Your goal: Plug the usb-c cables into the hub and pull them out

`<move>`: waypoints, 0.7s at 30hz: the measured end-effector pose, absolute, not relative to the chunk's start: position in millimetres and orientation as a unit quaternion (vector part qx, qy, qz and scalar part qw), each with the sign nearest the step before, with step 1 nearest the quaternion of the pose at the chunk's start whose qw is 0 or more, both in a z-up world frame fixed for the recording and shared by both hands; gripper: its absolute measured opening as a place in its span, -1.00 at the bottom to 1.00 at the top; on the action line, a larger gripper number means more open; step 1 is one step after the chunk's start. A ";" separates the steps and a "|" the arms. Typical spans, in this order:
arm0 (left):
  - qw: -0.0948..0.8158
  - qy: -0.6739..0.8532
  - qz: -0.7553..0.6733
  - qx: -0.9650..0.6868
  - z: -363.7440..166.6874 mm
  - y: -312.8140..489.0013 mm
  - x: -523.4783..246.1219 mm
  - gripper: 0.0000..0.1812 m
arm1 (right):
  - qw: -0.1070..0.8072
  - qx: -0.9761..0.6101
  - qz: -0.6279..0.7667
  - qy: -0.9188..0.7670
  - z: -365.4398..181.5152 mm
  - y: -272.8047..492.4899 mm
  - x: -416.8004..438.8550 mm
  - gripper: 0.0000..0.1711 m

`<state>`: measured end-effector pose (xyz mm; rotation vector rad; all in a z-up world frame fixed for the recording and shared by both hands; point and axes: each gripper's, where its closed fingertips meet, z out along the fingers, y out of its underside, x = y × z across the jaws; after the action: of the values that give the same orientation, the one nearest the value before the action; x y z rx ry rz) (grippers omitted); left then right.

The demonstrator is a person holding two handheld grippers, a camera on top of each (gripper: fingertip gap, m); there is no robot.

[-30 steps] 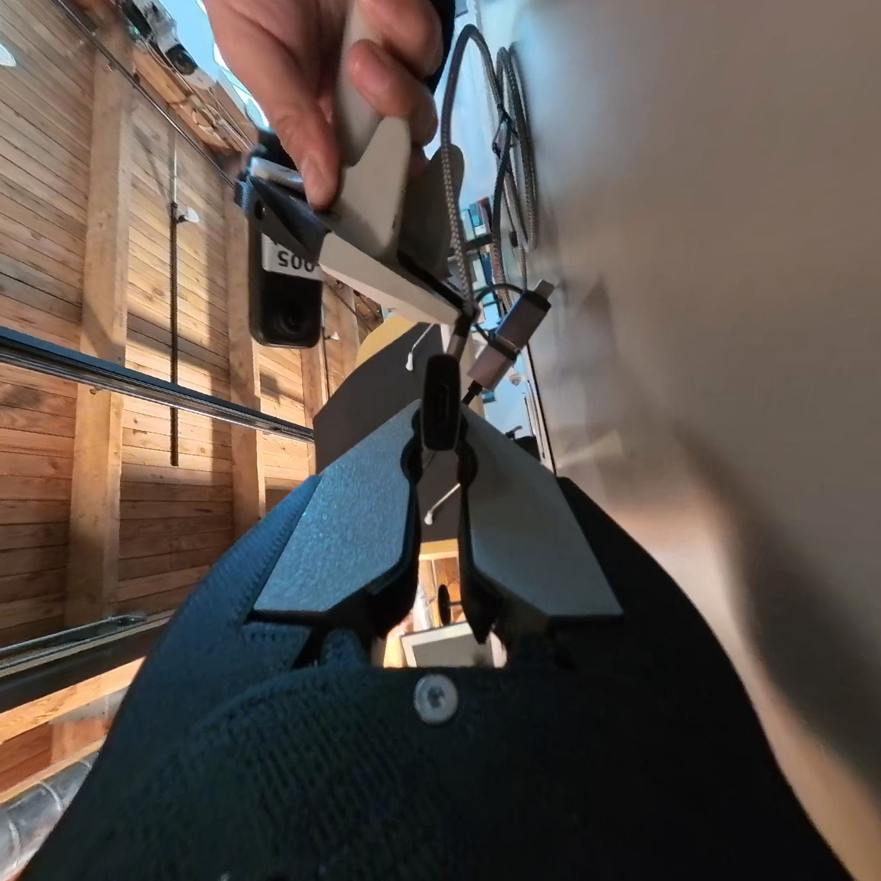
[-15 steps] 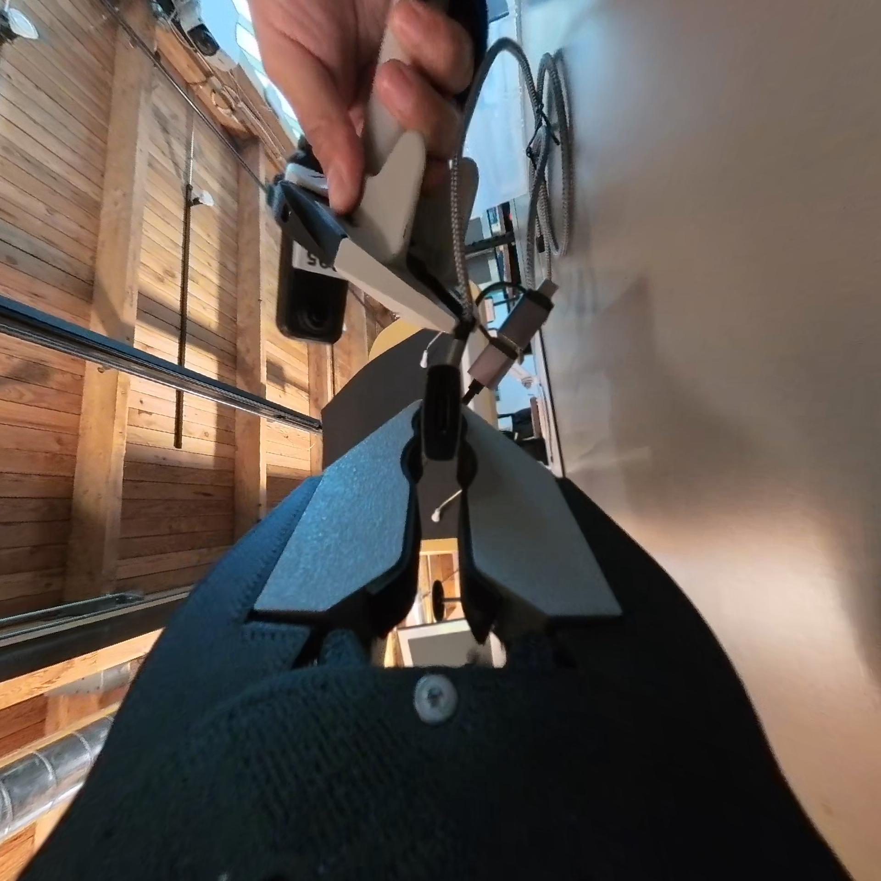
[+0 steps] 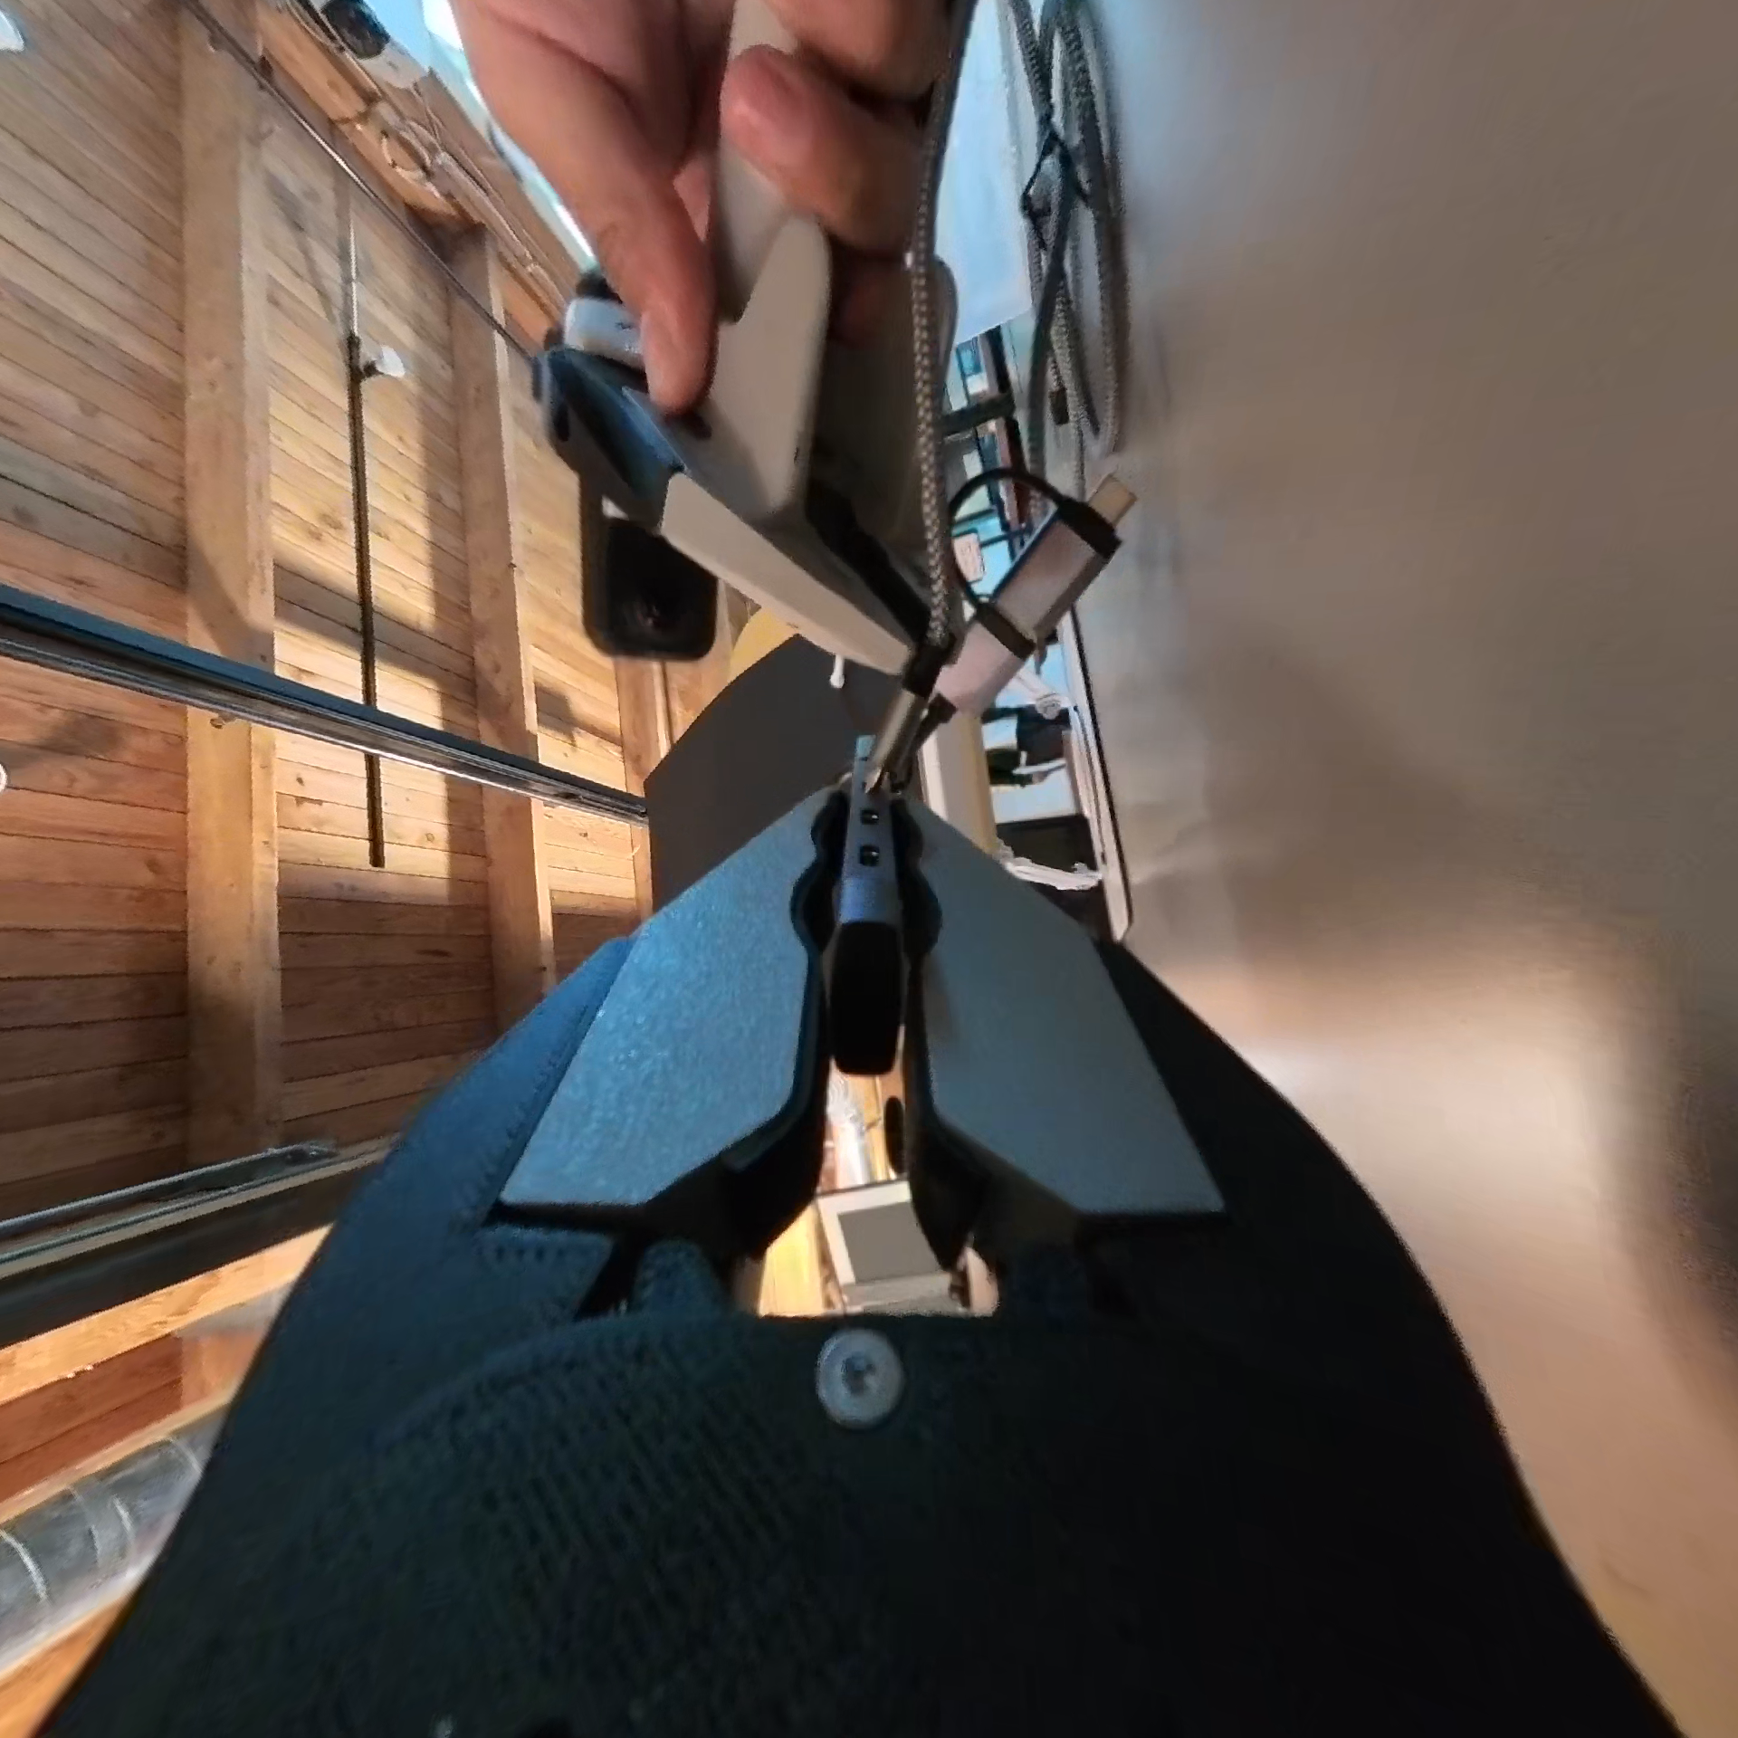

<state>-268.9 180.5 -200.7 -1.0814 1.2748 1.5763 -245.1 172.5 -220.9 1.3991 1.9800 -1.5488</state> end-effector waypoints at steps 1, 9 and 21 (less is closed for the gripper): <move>0.413 0.501 0.625 -0.434 -198.7 180.6 -270.3 -0.93 | 0.135 0.483 -0.543 0.674 -218.0 173.2 -245.9 -0.99; 0.398 0.479 0.614 -0.485 -206.2 185.1 -281.7 -0.93 | 0.117 0.500 -0.564 0.647 -213.1 177.1 -254.6 -0.99; 0.383 0.448 0.602 -0.539 -212.1 192.0 -288.7 -0.94 | 0.092 0.518 -0.565 0.636 -220.2 179.6 -264.5 -1.00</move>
<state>-288.7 192.0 -212.1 -1.3739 1.1422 1.5364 -264.5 179.6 -220.2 1.5395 1.8874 -1.6771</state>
